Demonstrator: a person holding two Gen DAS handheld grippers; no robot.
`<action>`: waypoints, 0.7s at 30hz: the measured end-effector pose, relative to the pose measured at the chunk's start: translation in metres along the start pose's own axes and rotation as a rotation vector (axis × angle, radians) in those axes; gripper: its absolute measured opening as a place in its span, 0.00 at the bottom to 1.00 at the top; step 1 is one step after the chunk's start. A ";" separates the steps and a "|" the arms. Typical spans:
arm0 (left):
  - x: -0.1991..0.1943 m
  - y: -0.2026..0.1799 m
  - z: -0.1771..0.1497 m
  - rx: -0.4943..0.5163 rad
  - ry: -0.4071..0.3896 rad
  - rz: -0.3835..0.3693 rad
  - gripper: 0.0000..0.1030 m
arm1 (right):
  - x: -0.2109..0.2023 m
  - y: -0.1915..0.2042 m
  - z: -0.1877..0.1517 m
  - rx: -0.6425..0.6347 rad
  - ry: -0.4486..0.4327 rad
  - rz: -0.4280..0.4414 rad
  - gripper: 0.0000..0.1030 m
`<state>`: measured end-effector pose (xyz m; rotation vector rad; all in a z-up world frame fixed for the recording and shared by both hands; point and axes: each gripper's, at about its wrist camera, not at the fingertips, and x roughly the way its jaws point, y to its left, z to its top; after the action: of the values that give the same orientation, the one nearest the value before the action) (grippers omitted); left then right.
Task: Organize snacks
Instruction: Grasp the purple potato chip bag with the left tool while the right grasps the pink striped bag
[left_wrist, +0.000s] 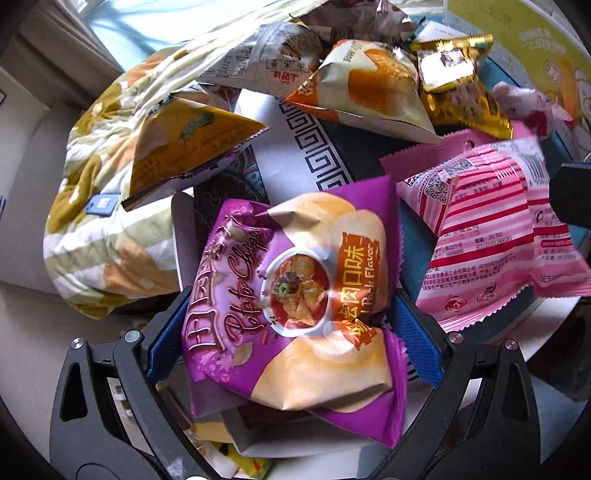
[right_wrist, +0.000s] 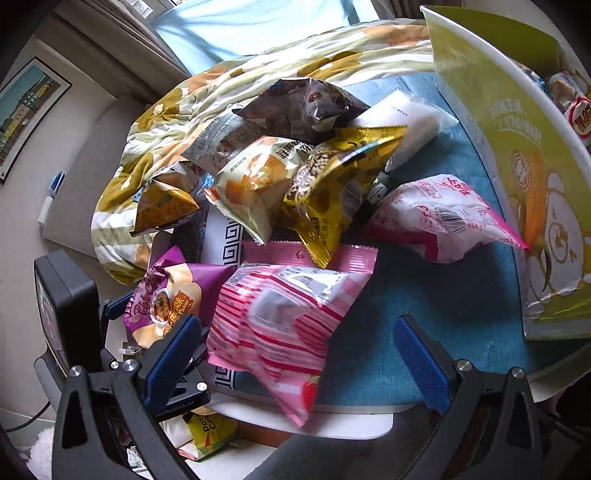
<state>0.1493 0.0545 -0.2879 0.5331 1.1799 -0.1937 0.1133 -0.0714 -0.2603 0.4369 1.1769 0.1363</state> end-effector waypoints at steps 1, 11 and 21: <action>0.003 -0.001 0.000 0.009 0.006 0.003 0.95 | 0.002 -0.001 0.000 0.008 0.003 0.001 1.00; 0.004 0.002 0.001 0.051 -0.011 -0.038 0.86 | 0.028 -0.010 0.004 0.089 0.043 0.060 1.00; 0.001 0.016 -0.001 0.036 -0.015 -0.085 0.82 | 0.040 -0.007 0.004 0.148 0.054 0.133 1.00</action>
<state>0.1556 0.0687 -0.2847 0.5129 1.1871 -0.2919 0.1313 -0.0660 -0.2966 0.6454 1.2152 0.1774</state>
